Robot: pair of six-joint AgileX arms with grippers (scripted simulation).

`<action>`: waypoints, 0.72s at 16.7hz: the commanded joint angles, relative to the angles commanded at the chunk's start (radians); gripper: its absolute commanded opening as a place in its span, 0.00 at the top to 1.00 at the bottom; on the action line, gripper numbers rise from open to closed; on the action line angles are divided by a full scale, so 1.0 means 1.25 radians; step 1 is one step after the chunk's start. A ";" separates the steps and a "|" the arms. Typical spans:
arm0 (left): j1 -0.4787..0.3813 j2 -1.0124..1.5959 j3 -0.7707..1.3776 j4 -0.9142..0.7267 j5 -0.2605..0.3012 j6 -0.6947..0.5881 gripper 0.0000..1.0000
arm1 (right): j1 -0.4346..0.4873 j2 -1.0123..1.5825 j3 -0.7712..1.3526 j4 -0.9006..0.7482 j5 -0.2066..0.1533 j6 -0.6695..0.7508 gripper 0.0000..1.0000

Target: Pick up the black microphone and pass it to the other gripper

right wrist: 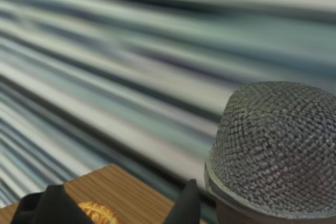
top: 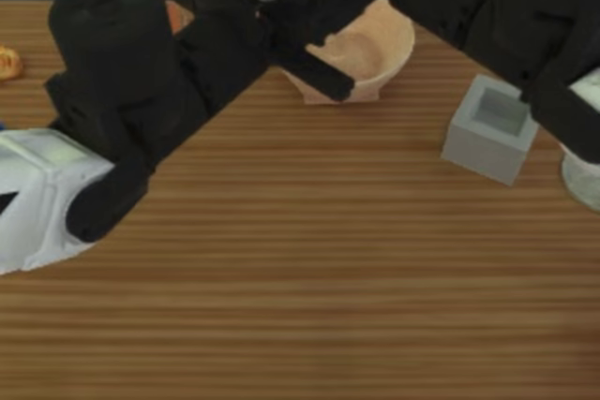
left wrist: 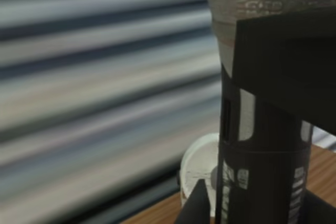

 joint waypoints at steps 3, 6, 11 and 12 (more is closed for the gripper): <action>0.000 0.000 0.000 0.000 0.000 0.000 1.00 | 0.000 0.000 0.000 0.000 0.000 0.000 0.15; 0.000 0.000 0.000 0.000 0.000 0.000 1.00 | 0.000 0.000 0.000 0.000 0.000 0.000 0.38; 0.000 0.000 0.000 0.000 0.000 0.000 1.00 | 0.000 0.000 0.000 0.000 0.000 0.000 0.75; 0.000 0.000 0.000 0.000 0.000 0.000 1.00 | 0.000 0.000 0.000 0.000 0.000 0.000 0.83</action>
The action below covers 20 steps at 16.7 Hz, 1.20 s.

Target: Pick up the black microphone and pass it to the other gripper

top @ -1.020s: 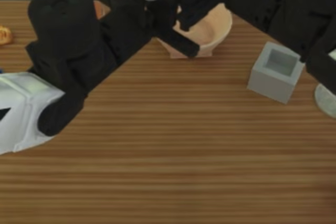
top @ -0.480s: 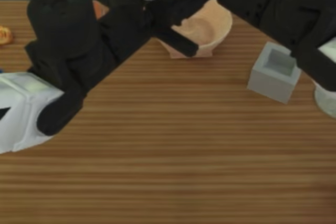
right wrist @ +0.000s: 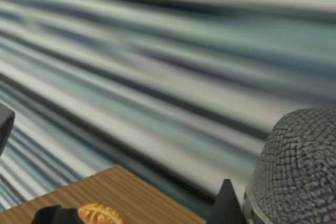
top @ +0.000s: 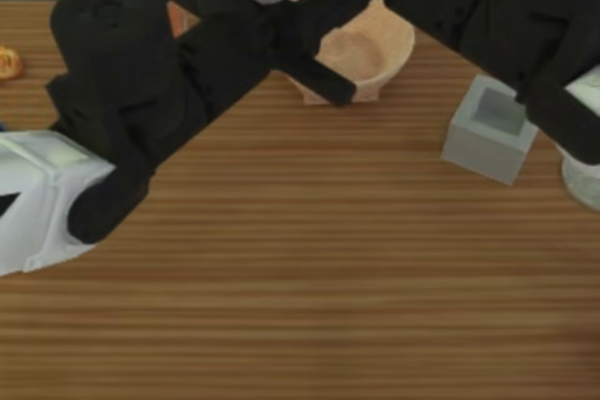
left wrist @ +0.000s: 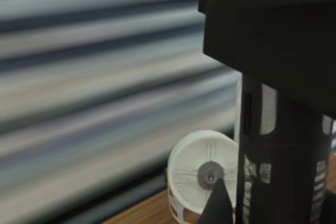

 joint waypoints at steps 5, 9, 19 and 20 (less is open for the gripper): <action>0.000 0.000 0.000 0.000 0.000 0.000 1.00 | 0.000 0.000 0.000 0.000 0.000 0.000 1.00; 0.000 0.000 0.000 0.000 0.000 0.000 1.00 | 0.000 0.000 0.000 0.000 0.000 0.000 1.00; 0.000 0.000 0.000 0.000 0.000 0.000 0.40 | 0.000 0.000 0.000 0.000 0.000 0.000 1.00; 0.000 0.000 0.000 0.000 0.000 0.000 0.32 | 0.000 0.000 0.000 0.000 0.000 0.000 1.00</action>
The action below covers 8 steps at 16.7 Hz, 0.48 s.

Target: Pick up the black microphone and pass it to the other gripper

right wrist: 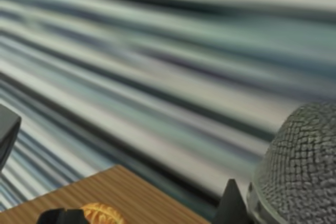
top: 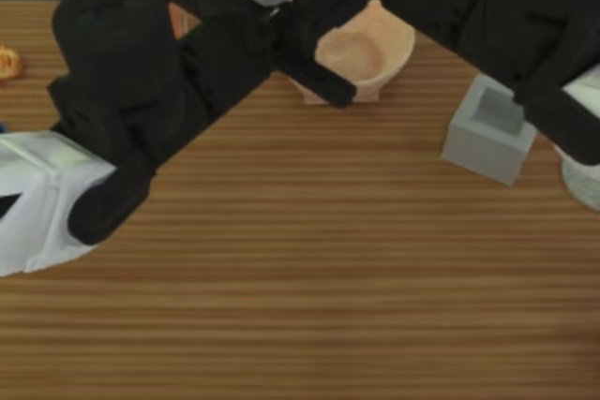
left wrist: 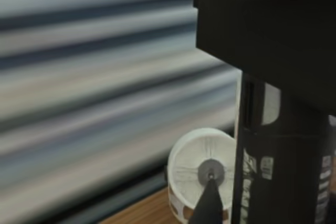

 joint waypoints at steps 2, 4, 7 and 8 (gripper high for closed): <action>0.000 0.000 0.000 0.000 0.000 0.000 0.17 | 0.000 0.000 0.000 0.000 0.000 0.000 1.00; 0.000 0.000 0.000 0.000 0.000 0.000 0.02 | 0.000 0.000 0.000 0.000 0.000 0.000 1.00; 0.000 0.000 0.000 0.000 0.000 0.000 0.00 | 0.000 0.000 0.000 0.000 0.000 0.000 1.00; 0.000 0.000 0.000 0.000 0.000 0.000 0.00 | 0.000 0.000 0.000 0.000 0.000 0.000 1.00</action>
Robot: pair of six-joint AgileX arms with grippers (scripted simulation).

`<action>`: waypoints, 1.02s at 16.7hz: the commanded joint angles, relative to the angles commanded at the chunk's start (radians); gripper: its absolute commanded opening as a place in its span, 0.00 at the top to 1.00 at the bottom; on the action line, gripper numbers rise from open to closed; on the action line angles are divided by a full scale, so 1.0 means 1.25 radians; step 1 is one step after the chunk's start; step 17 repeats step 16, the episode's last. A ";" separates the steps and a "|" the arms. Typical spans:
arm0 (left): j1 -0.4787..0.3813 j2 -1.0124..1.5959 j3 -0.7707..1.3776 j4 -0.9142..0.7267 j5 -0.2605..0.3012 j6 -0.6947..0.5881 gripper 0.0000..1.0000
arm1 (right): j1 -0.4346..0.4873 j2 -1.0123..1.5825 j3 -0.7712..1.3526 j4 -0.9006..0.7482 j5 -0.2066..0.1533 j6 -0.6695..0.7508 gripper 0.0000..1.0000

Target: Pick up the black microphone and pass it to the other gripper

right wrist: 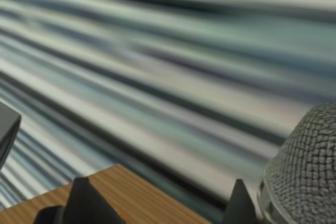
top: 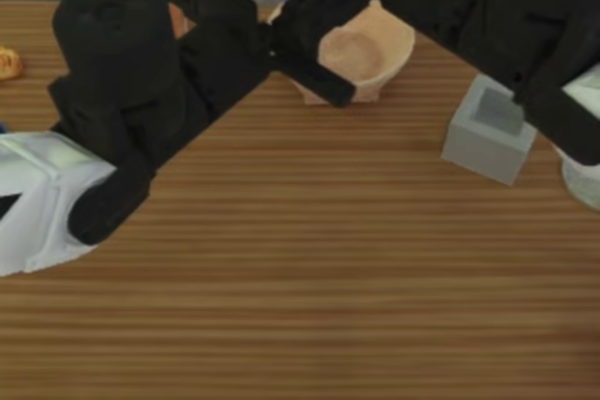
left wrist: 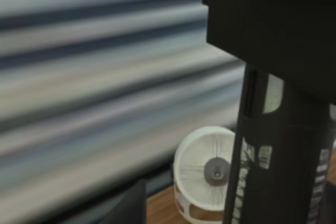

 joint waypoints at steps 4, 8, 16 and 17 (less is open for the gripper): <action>0.000 0.000 0.000 0.000 0.000 0.000 0.00 | 0.000 0.000 0.000 0.000 0.000 0.000 1.00; 0.022 -0.021 -0.042 -0.009 -0.016 0.014 0.00 | -0.017 -0.024 -0.003 -0.001 -0.005 -0.003 1.00; 0.061 -0.227 -0.199 -0.053 0.007 0.013 0.00 | -0.096 -0.097 -0.070 0.001 -0.092 0.000 1.00; 0.061 -0.227 -0.199 -0.053 0.007 0.013 0.00 | -0.096 -0.097 -0.070 0.001 -0.092 0.000 1.00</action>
